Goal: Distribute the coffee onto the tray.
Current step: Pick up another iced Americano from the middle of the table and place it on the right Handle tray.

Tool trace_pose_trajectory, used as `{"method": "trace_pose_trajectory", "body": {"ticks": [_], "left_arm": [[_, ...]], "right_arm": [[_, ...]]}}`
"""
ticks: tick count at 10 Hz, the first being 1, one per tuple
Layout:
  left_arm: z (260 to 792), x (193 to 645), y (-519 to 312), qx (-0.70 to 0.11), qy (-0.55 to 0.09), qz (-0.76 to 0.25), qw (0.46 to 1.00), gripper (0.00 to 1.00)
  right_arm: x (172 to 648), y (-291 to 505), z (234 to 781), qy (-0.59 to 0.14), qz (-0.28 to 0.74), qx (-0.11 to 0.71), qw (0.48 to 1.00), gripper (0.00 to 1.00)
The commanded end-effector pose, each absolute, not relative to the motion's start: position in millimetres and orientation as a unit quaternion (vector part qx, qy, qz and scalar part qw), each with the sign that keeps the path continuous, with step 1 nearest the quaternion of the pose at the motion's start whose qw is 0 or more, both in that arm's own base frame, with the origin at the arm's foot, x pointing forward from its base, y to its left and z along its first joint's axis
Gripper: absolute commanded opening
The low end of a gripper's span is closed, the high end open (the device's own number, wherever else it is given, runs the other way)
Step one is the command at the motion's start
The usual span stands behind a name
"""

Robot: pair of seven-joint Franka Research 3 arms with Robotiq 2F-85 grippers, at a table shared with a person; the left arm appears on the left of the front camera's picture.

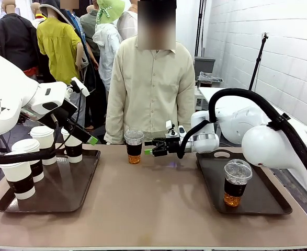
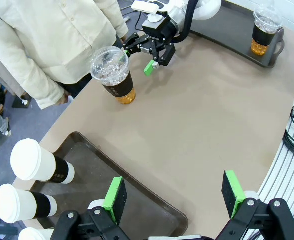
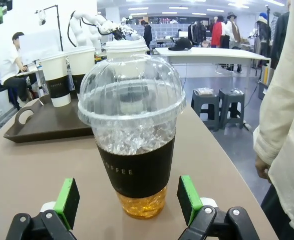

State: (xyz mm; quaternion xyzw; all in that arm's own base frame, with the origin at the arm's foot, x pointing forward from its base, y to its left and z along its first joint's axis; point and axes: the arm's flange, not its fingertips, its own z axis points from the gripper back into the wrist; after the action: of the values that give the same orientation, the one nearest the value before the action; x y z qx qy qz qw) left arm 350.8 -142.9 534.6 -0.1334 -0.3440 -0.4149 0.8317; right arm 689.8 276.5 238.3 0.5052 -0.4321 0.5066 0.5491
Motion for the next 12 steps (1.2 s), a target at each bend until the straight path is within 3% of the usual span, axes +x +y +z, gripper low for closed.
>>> {"method": "trace_pose_trajectory", "body": {"ticks": [1,12], "left_arm": [[534,349,-144,-0.133,-0.340,-0.415,0.833,1.00],[534,349,-144,-0.133,-0.340,-0.415,0.833,1.00]], "right_arm": [[705,290,239,-0.432,0.499,0.505,0.556,1.00],[715,314,231,-0.401,0.507,0.527,0.552,1.00]]}}
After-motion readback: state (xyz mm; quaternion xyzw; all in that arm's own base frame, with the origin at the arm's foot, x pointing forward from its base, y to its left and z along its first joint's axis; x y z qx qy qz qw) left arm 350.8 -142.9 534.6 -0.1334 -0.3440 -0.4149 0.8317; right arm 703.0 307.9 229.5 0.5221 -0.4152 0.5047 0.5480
